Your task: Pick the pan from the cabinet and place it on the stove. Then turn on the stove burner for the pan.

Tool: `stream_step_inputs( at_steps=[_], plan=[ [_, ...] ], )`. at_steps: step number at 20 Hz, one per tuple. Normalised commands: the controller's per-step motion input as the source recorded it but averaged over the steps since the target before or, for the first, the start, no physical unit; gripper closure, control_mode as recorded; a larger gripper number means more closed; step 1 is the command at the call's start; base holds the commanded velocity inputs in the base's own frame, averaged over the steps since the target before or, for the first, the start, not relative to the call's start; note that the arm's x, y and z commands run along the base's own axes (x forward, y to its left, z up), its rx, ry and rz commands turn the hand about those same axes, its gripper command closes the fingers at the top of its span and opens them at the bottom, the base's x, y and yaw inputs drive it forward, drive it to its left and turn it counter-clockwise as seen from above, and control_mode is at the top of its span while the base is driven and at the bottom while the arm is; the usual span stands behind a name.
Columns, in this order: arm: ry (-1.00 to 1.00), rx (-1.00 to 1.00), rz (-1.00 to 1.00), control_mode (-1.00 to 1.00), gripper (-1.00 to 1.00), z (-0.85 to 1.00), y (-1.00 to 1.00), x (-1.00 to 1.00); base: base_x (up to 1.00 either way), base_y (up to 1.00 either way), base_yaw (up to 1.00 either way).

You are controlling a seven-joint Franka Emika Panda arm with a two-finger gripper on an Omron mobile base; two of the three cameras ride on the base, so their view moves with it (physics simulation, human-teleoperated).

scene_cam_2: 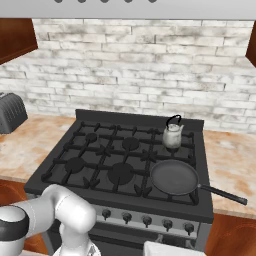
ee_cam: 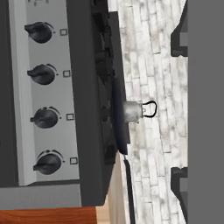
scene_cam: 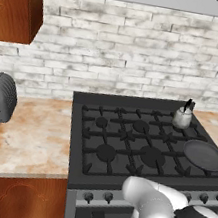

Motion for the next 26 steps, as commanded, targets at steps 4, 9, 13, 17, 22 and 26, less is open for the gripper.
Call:
stream_step_inputs(
  at_steps=[4,9,13,17,22,26],
  plan=[
    [0.0,0.03,0.0,-1.0,-1.0,-0.01,-0.16,0.17,0.0,0.0,0.0],
    [0.0,0.0,0.0,-1.0,-1.0,-0.05,-0.1,0.09,0.0,0.0,0.0],
    [0.0,0.0,0.0,-1.0,-1.0,-0.1,-0.21,0.06,0.0,0.0,0.0],
    [0.0,0.0,0.0,-1.0,-1.0,-0.14,-0.34,0.1,0.0,0.0,0.0],
    [0.0,0.0,0.0,-1.0,-1.0,-0.1,-0.2,0.17,0.0,0.0,0.0],
    [0.0,0.0,0.0,-1.0,-1.0,-0.18,-0.02,0.16,0.0,0.0,0.0]
  ],
)
